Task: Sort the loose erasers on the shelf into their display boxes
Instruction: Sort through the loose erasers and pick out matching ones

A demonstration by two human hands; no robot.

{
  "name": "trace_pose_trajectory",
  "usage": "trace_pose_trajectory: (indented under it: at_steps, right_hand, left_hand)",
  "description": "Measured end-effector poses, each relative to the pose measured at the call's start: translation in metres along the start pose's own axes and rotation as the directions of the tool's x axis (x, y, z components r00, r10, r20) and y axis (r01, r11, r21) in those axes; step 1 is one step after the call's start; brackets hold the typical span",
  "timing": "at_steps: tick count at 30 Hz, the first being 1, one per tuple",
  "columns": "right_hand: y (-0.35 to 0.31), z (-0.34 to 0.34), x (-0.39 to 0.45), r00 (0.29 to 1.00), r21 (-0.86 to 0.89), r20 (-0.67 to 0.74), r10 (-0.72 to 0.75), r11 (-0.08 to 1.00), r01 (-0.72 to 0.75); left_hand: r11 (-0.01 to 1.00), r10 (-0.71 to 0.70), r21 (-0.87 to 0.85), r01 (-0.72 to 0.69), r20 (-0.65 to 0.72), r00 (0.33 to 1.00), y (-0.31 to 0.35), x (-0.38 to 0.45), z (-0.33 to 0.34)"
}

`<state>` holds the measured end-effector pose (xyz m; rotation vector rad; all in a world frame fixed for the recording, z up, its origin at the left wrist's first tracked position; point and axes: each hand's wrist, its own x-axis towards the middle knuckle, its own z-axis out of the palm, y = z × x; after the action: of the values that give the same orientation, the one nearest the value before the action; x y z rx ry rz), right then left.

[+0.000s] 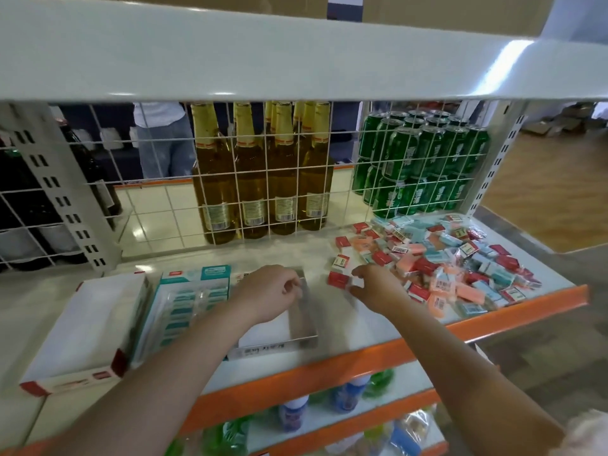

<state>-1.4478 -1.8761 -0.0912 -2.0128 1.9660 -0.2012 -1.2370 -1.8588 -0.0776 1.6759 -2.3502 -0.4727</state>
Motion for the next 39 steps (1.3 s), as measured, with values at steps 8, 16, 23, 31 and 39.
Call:
trace_pose_trajectory:
  at_steps: [8, 16, 23, 31, 39]
  right_hand:
    - [0.005, 0.01, 0.03, 0.999, 0.039, 0.039, 0.003, 0.999, -0.004]
    - [0.039, -0.023, 0.039, 0.993, 0.117, -0.089, -0.077, 0.989, 0.087]
    - [0.071, -0.038, 0.046, 0.99, 0.259, -0.143, -0.002, 0.965, 0.04]
    - [0.082, -0.044, 0.046, 0.99, 0.322, -0.141, -0.018, 0.945, 0.063]
    - [0.081, -0.04, 0.048, 0.989, 0.405, -0.149, -0.013, 0.911, 0.073]
  left_hand:
    - [0.997, -0.066, -0.046, 0.064, -0.043, 0.997, 0.004, 0.031, 0.011]
    - [0.978, -0.173, -0.137, 0.155, -0.132, 0.976, 0.025, 0.066, 0.027]
    - [0.969, -0.212, -0.148, 0.199, -0.078, 0.974, 0.057, 0.099, 0.056]
    - [0.94, -0.342, -0.064, 0.336, -0.144, 0.929, 0.073, 0.125, 0.079]
    - [0.932, -0.345, -0.157, 0.326, -0.111, 0.932, 0.067, 0.118, 0.069]
